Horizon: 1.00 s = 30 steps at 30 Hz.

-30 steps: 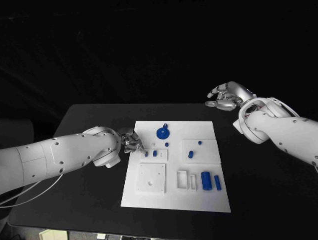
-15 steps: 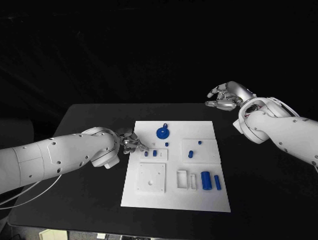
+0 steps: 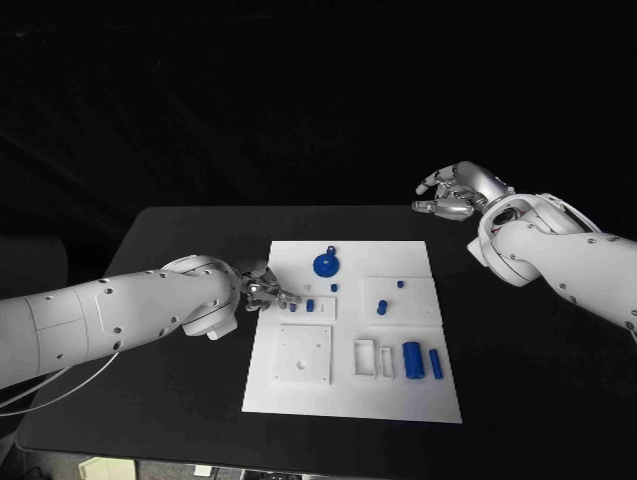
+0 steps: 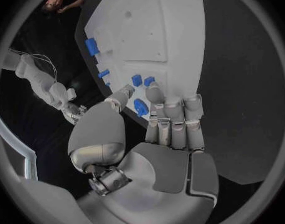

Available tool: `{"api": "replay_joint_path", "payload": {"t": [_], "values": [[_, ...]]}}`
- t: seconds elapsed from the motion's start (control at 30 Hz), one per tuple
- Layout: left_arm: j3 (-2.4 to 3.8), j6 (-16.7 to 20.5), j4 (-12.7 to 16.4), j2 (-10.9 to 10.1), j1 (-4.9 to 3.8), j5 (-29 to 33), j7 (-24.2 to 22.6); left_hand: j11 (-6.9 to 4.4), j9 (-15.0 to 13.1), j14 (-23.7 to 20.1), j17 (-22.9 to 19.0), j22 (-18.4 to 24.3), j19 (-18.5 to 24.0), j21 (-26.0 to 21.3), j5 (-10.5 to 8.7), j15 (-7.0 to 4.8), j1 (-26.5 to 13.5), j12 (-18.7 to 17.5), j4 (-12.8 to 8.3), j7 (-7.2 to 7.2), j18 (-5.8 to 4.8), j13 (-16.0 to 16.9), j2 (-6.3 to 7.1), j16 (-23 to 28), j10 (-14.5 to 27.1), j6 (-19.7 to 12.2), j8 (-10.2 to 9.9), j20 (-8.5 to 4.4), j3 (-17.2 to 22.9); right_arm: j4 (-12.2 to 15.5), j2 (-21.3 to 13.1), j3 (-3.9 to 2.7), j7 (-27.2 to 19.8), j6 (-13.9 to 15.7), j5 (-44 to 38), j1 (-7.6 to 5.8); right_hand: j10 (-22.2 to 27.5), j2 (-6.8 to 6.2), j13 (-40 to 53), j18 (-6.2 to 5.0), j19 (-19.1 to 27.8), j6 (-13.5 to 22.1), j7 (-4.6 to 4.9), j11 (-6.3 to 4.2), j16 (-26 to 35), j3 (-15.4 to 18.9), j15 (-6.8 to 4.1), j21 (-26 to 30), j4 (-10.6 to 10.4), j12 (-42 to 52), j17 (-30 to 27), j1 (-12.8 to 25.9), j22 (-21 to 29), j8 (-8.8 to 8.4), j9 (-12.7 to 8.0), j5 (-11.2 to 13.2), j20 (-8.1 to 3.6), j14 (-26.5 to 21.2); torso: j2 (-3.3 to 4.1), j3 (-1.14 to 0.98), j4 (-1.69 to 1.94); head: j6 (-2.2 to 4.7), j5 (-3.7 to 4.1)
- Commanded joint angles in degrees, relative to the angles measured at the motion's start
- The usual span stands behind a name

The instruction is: Assemble the parts on the task board

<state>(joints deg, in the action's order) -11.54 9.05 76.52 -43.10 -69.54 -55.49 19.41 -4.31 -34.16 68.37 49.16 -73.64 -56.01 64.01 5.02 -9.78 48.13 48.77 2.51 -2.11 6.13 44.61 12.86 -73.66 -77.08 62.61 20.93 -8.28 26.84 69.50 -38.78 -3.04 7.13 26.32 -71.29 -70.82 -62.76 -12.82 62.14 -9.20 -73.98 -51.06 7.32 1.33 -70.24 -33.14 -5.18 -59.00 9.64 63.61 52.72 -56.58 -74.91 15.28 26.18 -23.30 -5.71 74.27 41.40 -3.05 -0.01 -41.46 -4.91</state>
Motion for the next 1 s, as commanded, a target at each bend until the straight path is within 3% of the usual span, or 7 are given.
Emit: {"api": "replay_joint_path", "payload": {"t": [0.03,0.33,0.5,1.0], "values": [[-0.04,-1.4,0.1,0.1,0.02,-3.2,1.4,-0.04,-0.1,0.2,0.1,-0.1,-0.2,0.5,-0.35,-0.33,0.1,0.3,0.5,0.12,0.09,0.1,-0.93,-0.3,-0.4,0.3,0.3,-6.79,-0.2,0.1,0.0,-0.02,-0.5,-0.6,-0.1,0.02,0.5,0.57,-0.1,-5.79,-0.1,0.2,0.50,-0.07,0.3,-0.2,0.09,0.4,-0.3,0.3,0.1,-0.1,-0.3,0.29,0.1,-0.4,-0.35,0.3,0.00,-0.02,-0.03,-0.01,-0.06],[-0.08,-1.7,-1.0,1.2,0.68,-2.8,0.7,-0.13,-0.2,0.3,0.0,-0.6,0.1,0.7,0.63,-0.41,2.7,0.1,-1.0,0.18,0.19,0.1,-4.09,-0.3,-0.6,0.4,0.4,-6.80,-3.1,0.1,0.0,-0.02,-0.5,-0.6,-0.1,0.02,0.5,0.57,-0.1,-5.79,-0.1,0.2,0.50,-0.07,0.3,-0.2,0.09,0.4,-0.3,0.3,0.1,-0.1,-0.3,0.29,0.1,-0.4,-0.35,0.3,-0.01,0.02,-0.04,-0.04,-0.06],[-0.06,-1.6,-1.7,2.2,1.47,-2.4,0.4,-0.12,-0.2,0.3,0.0,-0.6,0.2,0.6,0.90,-0.42,3.3,0.1,-1.6,0.21,0.18,0.1,-5.05,-0.3,-0.6,0.4,0.4,-6.78,-4.1,0.1,0.1,-0.02,-0.5,-0.7,-0.1,0.02,0.5,0.58,-0.1,-5.79,-0.1,0.2,0.50,-0.07,0.3,-0.2,0.09,0.4,-0.3,0.3,0.1,-0.1,-0.3,0.29,0.1,-0.4,-0.35,0.3,0.00,0.06,0.03,0.05,0.23],[-0.03,-1.3,-3.4,3.3,2.11,-2.2,0.0,-0.12,0.0,0.3,-0.1,-0.7,0.2,0.4,1.03,-0.42,4.6,-0.1,-2.9,0.19,0.13,0.1,-7.73,-0.2,-0.5,0.4,0.2,-6.72,-5.8,0.1,0.0,-0.02,-0.5,-0.7,-0.1,0.03,0.5,0.60,-0.1,-5.79,-0.1,0.2,0.50,-0.07,0.3,-0.2,0.09,0.4,-0.3,0.3,0.1,-0.1,-0.4,0.29,0.1,-0.4,-0.34,0.3,0.01,-0.01,-0.04,0.05,0.27]]}}
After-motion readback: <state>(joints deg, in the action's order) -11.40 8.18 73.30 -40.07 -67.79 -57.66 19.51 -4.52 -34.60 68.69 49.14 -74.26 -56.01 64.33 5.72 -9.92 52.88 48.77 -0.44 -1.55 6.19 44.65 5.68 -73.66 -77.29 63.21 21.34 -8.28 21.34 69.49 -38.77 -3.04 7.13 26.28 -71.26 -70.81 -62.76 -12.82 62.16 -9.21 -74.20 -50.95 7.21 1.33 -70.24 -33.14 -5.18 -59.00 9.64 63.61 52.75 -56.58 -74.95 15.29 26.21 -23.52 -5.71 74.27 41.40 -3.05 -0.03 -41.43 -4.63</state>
